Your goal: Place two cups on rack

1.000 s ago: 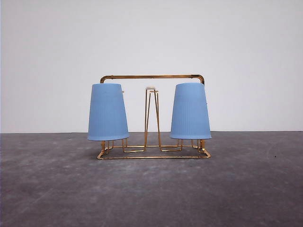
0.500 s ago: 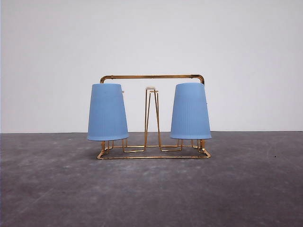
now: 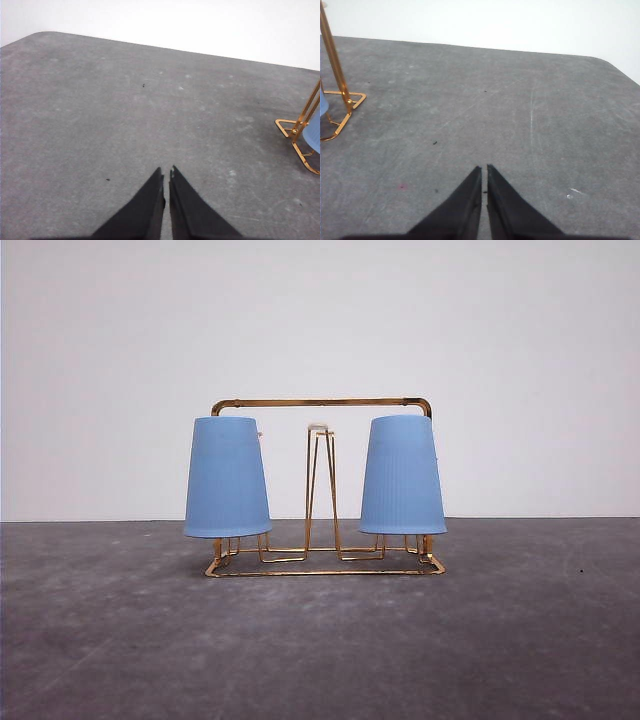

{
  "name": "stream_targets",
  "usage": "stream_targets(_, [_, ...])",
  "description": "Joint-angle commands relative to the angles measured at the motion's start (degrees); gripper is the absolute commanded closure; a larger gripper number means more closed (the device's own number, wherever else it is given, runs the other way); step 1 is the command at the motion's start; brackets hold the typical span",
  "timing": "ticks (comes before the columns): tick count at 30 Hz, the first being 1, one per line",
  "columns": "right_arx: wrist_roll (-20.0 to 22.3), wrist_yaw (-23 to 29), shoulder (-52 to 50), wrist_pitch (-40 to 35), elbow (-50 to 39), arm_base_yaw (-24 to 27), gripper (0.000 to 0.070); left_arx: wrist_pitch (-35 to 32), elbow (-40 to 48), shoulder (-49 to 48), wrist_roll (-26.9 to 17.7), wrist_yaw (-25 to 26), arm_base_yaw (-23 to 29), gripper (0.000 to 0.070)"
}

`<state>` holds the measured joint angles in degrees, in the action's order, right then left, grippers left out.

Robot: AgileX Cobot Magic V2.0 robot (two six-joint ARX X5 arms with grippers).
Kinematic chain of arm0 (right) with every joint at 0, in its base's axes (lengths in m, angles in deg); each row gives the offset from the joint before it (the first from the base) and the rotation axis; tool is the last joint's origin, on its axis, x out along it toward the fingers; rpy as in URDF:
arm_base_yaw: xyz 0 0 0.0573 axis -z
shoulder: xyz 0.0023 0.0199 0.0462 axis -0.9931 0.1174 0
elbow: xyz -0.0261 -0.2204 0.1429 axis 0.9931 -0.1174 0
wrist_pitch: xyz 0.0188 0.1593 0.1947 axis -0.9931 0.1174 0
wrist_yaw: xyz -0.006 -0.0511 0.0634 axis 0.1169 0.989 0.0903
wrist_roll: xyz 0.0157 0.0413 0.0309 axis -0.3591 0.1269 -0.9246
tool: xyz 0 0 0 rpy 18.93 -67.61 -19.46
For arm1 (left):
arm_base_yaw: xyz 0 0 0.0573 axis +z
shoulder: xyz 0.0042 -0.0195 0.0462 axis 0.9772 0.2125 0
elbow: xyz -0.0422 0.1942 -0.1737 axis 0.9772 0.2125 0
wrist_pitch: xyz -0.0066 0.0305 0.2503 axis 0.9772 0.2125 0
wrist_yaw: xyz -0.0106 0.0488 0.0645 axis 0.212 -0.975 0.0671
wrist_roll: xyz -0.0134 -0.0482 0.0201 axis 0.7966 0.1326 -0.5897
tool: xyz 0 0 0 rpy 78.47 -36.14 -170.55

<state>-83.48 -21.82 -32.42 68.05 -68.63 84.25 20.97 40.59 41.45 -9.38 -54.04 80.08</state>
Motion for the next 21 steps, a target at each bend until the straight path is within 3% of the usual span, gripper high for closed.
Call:
stream_targets(1, [-0.3, 0.0, -0.2, -0.7, -0.2, -0.1, 0.0683, 0.2, 0.8, -0.1, -0.1, -0.2, 0.0, 0.0700])
stream_targets(21, [-0.3, 0.0, -0.2, -0.7, -0.2, -0.1, 0.0683, 0.2, 0.8, -0.1, -0.1, -0.2, 0.0, 0.0700])
